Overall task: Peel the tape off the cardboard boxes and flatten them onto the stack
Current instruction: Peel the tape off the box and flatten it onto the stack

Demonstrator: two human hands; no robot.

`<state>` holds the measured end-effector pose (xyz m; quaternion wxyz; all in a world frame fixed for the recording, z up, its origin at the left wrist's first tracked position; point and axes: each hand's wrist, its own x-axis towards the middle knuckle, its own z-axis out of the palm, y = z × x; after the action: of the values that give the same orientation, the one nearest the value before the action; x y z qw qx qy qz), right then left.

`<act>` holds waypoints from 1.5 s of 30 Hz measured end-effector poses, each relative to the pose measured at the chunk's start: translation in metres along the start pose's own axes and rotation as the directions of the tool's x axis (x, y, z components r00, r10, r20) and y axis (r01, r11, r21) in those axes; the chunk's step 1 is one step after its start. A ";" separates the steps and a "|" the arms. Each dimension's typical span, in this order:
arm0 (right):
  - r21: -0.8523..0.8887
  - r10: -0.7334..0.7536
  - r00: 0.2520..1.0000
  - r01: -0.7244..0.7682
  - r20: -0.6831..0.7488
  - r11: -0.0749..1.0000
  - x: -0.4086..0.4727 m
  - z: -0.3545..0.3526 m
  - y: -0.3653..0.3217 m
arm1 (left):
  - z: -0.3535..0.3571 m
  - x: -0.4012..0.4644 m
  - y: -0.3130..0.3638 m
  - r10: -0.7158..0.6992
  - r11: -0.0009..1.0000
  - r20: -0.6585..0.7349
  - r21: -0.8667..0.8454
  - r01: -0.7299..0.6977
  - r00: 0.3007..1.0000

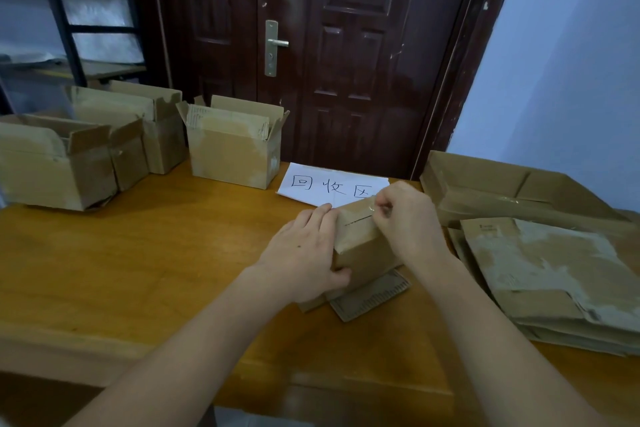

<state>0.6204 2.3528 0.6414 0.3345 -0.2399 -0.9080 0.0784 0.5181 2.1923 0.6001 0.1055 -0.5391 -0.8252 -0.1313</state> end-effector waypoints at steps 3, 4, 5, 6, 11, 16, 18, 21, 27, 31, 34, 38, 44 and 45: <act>0.003 -0.138 0.980 0.139 0.143 0.990 -0.007 0.006 -0.007 | -0.001 0.003 0.000 0.001 0.999 0.012 0.038 -0.001 1.000; 0.028 -0.136 0.977 0.133 0.164 0.991 -0.009 0.008 -0.008 | -0.002 0.004 -0.001 0.004 0.998 0.024 0.061 -0.005 1.000; 0.065 -0.121 0.978 0.112 0.172 0.992 -0.010 0.008 -0.008 | -0.004 0.005 -0.001 0.002 0.996 0.041 0.086 -0.006 0.999; 0.108 -0.102 0.980 0.085 0.170 0.990 -0.010 0.008 -0.007 | -0.006 0.006 -0.001 -0.003 0.994 0.065 0.108 -0.004 0.998; 0.340 0.108 0.976 -0.168 0.189 0.925 -0.004 0.003 0.000 | -0.021 0.025 0.015 -0.081 0.986 0.101 0.156 0.065 0.992; 0.031 0.257 0.935 -0.272 0.243 0.962 0.000 0.008 0.002 | -0.015 0.039 0.031 -0.093 0.987 0.079 0.136 0.081 0.993; 0.028 0.264 0.938 -0.278 0.225 0.960 0.000 0.009 0.006 | -0.007 0.038 0.033 -0.060 0.979 0.039 0.200 0.051 0.997; 0.036 0.247 0.964 -0.251 0.101 0.967 -0.001 0.016 0.009 | -0.001 0.035 0.031 -0.017 0.974 -0.022 0.224 0.022 1.000; -0.041 0.219 0.976 -0.219 -0.013 0.975 0.012 0.001 0.015 | -0.002 0.036 0.029 -0.030 0.981 -0.018 0.191 0.033 0.999; -0.018 0.083 0.994 -0.084 -0.069 0.996 0.011 -0.012 0.021 | 0.000 0.038 0.030 -0.032 0.982 -0.020 0.187 0.035 0.999; 0.017 -0.021 1.000 0.020 0.019 1.000 0.002 -0.008 0.014 | 0.001 0.038 0.029 -0.034 0.980 -0.016 0.197 0.036 0.999; 0.160 0.026 0.997 -0.037 0.074 0.986 -0.004 -0.003 0.018 | 0.001 0.036 0.028 -0.024 0.978 -0.032 0.206 0.030 0.999; 0.282 0.240 0.954 -0.283 0.179 0.917 -0.002 0.002 0.030 | -0.003 0.036 0.029 -0.027 0.980 -0.010 0.198 0.029 1.000; 0.341 0.250 0.944 -0.313 0.216 0.887 -0.002 0.002 0.032 | -0.004 0.035 0.029 -0.029 0.979 -0.010 0.202 0.030 1.000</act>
<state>0.6329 2.3794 0.6288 0.2821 -0.2947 -0.8567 0.3157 0.5305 2.2327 0.6179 0.1609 -0.5128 -0.8418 -0.0501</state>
